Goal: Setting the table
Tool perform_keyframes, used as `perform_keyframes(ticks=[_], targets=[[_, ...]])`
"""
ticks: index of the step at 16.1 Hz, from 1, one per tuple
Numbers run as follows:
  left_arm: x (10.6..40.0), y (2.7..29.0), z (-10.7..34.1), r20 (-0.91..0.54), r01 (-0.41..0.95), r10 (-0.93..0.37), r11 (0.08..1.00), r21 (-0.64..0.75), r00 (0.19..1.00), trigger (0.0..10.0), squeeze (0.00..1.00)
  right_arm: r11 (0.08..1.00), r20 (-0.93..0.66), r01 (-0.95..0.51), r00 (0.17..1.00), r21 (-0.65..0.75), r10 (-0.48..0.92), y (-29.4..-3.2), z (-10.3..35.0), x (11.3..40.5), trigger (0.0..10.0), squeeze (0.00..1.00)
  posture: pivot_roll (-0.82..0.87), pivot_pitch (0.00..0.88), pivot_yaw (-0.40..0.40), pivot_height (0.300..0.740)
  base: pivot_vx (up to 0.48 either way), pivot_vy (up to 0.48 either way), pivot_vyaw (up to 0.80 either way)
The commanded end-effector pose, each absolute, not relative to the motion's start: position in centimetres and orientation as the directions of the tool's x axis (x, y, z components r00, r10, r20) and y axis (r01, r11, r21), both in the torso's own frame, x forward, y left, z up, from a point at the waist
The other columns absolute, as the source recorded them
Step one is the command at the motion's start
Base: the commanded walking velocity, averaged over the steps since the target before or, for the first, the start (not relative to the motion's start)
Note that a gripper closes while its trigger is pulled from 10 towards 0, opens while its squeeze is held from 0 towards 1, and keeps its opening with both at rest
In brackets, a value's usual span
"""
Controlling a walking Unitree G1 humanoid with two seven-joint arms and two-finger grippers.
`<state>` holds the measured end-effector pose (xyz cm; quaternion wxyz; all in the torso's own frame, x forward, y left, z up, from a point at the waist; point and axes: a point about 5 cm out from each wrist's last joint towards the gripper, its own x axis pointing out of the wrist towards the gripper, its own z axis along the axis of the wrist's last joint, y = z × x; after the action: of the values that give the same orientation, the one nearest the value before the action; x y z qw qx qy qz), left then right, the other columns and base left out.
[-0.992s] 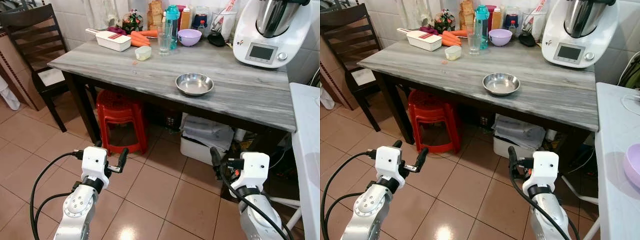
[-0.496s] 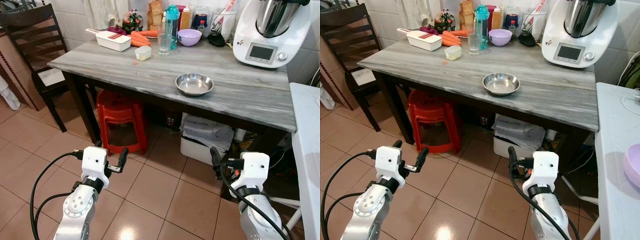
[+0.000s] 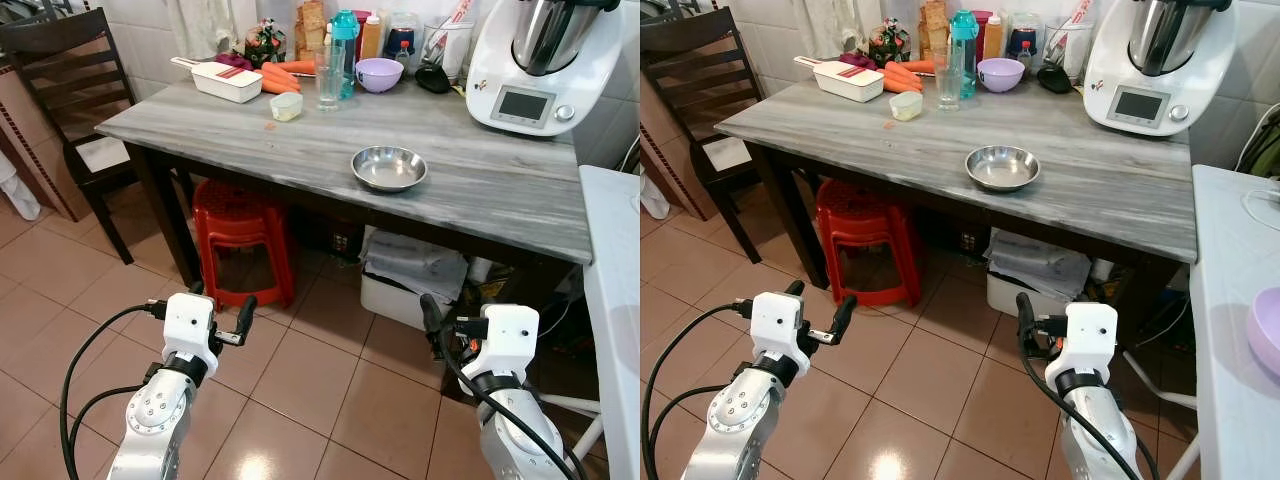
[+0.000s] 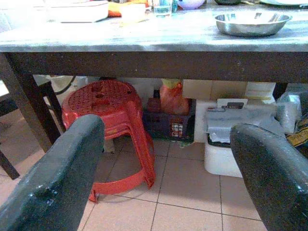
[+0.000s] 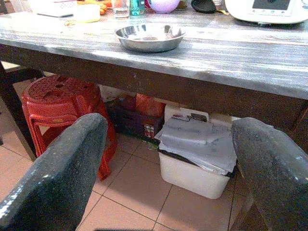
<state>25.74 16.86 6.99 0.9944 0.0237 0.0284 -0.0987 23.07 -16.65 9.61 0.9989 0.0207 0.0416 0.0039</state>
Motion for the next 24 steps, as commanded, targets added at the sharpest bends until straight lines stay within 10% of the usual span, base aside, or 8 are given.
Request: perform_keyframes(ticks=[1, 24], targets=[[28.8, 17.2, 8.1, -0.051, 0.113, -0.116, 0.992, -0.064, 0.992, 10.0, 0.0, 0.995, -0.126, 0.04, 0.992, 0.092, -0.028, -16.4, 9.2, 25.3, 10.0, 0.0, 0.01, 0.0, 0.022, 0.74, 0.0, 0.0, 0.0], [26.7, 18.1, 7.3, -0.065, 0.084, -0.083, 0.996, 0.016, 0.994, 10.0, 0.0, 0.993, 0.005, 0.053, 0.999, -0.108, -0.053, -17.4, 10.6, 24.0, 10.0, 0.0, -0.01, 0.0, 0.0, 0.74, 0.0, 0.0, -0.14]])
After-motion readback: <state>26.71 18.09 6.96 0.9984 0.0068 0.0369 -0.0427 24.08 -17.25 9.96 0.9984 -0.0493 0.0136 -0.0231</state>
